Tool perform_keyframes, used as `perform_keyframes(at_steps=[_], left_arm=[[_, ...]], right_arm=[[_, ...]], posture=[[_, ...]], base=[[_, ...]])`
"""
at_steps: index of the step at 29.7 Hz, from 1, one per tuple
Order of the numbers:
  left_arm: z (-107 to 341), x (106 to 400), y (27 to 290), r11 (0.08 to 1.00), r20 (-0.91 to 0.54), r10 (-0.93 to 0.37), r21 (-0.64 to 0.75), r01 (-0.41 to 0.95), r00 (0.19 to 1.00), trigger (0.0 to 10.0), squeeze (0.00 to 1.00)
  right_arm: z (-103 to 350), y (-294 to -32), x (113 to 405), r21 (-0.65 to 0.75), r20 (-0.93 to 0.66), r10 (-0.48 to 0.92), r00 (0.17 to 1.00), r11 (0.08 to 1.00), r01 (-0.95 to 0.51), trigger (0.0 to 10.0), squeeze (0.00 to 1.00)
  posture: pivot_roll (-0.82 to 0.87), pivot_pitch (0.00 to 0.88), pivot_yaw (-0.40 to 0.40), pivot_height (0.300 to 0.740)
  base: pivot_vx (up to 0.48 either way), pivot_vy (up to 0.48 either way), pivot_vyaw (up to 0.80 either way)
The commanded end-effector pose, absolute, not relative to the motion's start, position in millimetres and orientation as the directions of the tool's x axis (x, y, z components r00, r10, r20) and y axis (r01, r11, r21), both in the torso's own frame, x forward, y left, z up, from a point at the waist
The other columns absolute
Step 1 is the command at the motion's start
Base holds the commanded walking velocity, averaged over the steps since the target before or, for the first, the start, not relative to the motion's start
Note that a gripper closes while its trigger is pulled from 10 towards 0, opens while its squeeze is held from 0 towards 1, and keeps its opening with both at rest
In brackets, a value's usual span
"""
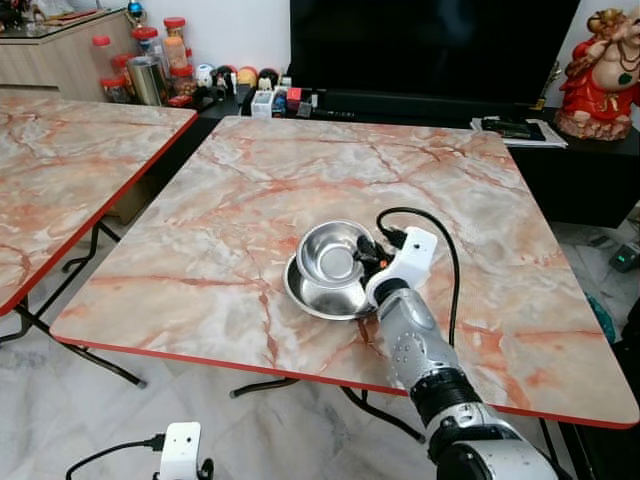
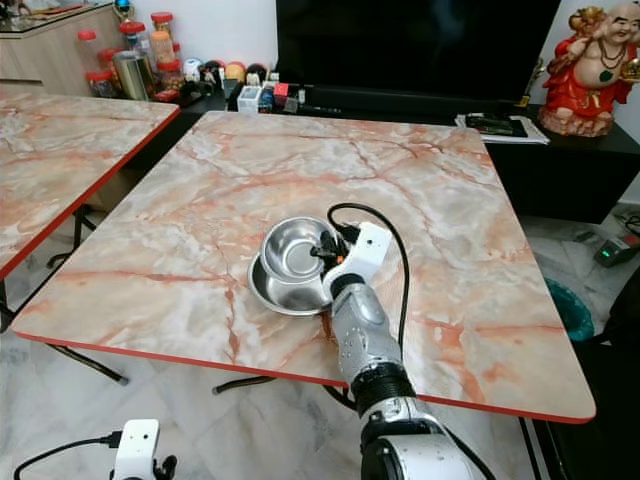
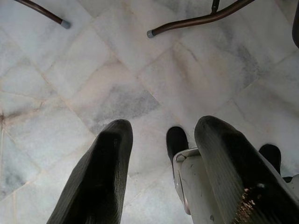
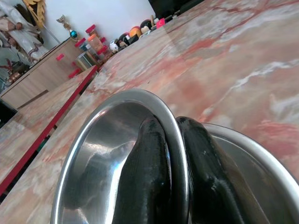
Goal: Setting the table
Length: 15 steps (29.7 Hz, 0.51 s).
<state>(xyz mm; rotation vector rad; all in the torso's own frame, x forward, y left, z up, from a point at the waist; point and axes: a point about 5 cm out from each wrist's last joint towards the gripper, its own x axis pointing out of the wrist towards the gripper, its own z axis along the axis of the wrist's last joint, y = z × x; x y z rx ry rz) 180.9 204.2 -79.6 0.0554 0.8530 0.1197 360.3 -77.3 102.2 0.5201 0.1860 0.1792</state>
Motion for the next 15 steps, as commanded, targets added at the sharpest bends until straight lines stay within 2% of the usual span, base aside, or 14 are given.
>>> perform_keyframes(at_steps=[1,15], left_arm=[[-81.2,178.0,204.1,0.991,-0.757,0.132,0.093,-0.095,0.64,10.0,0.0],[-81.9,177.7,203.5,0.992,-0.767,0.123,0.09,-0.084,0.63,10.0,0.0]], right_arm=[[118.8,-56.8,365.6,0.528,-0.083,0.253,0.964,0.832,-0.173,10.0,0.0],[111.8,-57.4,364.8,0.507,-0.119,0.25,0.961,0.847,-0.158,10.0,0.0]], posture=[[-0.01,0.0,-0.024,0.74],[-0.02,0.0,-0.019,0.74]], base=[[0.0,0.0,0.0],[0.0,0.0,0.0]])
